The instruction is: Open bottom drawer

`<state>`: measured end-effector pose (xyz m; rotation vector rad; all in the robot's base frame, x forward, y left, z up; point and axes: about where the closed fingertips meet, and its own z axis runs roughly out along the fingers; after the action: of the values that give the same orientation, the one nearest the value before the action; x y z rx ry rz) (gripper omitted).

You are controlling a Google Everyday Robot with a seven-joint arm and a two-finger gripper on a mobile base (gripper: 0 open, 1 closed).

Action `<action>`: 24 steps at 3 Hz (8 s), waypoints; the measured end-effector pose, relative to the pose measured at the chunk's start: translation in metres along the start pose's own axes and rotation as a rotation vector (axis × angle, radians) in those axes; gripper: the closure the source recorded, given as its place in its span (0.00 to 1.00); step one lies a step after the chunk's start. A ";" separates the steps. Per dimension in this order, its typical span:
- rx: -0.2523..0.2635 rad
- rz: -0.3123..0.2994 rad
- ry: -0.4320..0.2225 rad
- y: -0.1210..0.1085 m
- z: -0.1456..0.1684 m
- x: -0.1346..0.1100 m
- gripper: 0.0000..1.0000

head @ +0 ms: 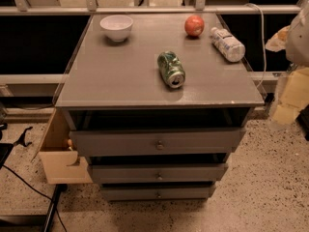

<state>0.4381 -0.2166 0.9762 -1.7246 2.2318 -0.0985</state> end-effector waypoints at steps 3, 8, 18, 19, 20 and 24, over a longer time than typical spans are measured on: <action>0.031 0.038 -0.040 0.016 0.031 0.017 0.00; -0.100 0.065 -0.102 0.078 0.182 0.057 0.00; -0.312 0.022 -0.238 0.180 0.614 0.141 0.00; -0.303 0.018 -0.252 0.178 0.639 0.141 0.00; -0.288 0.016 -0.283 0.176 0.660 0.141 0.00; -0.162 -0.076 -0.500 0.166 0.701 0.121 0.00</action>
Offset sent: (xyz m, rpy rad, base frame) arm -0.0084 -0.0107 -0.0343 0.0443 -0.0229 -0.0402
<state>0.4600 -0.1907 0.2464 -1.6828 1.8456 0.4576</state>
